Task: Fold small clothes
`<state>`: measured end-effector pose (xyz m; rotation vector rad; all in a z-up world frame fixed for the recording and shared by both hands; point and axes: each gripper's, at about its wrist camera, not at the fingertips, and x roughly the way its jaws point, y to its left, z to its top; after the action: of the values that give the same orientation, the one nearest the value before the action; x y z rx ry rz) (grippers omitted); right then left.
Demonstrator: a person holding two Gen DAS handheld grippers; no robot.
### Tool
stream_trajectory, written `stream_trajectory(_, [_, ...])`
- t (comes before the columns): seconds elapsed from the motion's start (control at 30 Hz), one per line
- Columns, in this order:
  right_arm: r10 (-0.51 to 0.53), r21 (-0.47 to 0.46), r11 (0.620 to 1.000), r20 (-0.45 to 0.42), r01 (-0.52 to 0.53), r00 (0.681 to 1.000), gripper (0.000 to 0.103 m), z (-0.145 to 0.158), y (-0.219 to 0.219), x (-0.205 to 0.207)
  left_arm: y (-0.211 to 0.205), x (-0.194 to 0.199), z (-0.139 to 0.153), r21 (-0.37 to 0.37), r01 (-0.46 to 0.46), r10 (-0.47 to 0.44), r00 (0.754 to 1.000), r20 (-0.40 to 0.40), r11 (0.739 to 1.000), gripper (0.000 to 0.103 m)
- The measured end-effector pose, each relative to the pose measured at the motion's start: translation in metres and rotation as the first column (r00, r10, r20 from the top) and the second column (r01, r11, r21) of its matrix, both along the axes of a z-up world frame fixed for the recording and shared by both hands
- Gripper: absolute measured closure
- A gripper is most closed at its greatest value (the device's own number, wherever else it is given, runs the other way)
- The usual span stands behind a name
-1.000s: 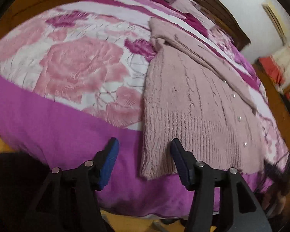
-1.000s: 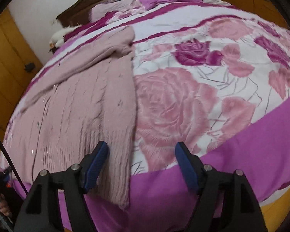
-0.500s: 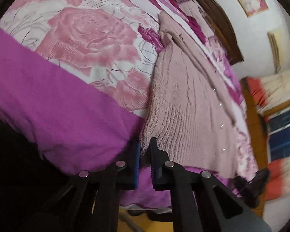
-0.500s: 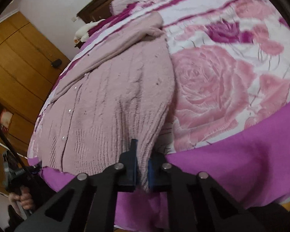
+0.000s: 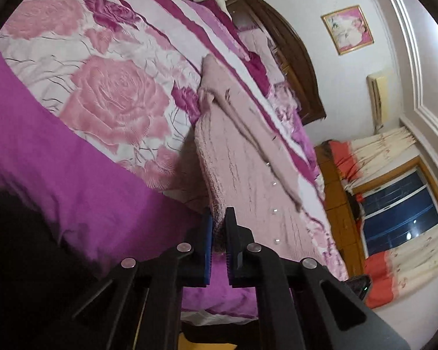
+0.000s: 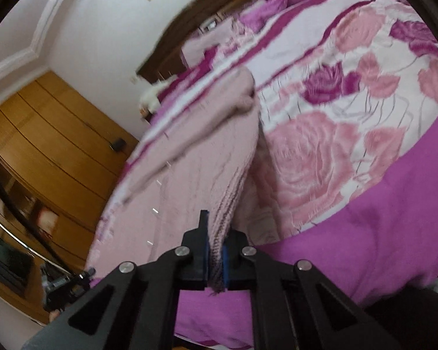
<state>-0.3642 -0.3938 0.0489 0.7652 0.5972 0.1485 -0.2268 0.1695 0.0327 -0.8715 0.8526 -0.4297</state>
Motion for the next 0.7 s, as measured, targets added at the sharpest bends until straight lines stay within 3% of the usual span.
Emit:
stream_trajectory(0.1, [-0.007,0.032,0.999,0.04,0.006,0.999,0.097,0.005,-0.004,-0.017,0.009,-0.015,0.006,-0.063,0.021,-0.019,0.999,0.031,0.998,0.103])
stream_trajectory(0.3, [0.028,-0.032,0.999,0.035,-0.027,0.999,0.097,0.011,0.004,-0.044,0.014,-0.047,0.013,-0.041,0.021,-0.021,1.0,0.015,0.999,0.103])
stream_trajectory(0.47, [0.058,-0.069,0.996,0.047,-0.055,0.997,0.097,0.017,0.014,-0.068,0.026,-0.079,0.026,-0.037,0.008,-0.006,0.999,0.051,0.999,0.103])
stream_trajectory(0.7, [0.092,-0.133,0.988,0.096,-0.079,0.991,0.097,0.052,0.022,-0.112,0.038,-0.121,0.052,-0.002,0.001,-0.001,0.993,0.114,1.0,0.103])
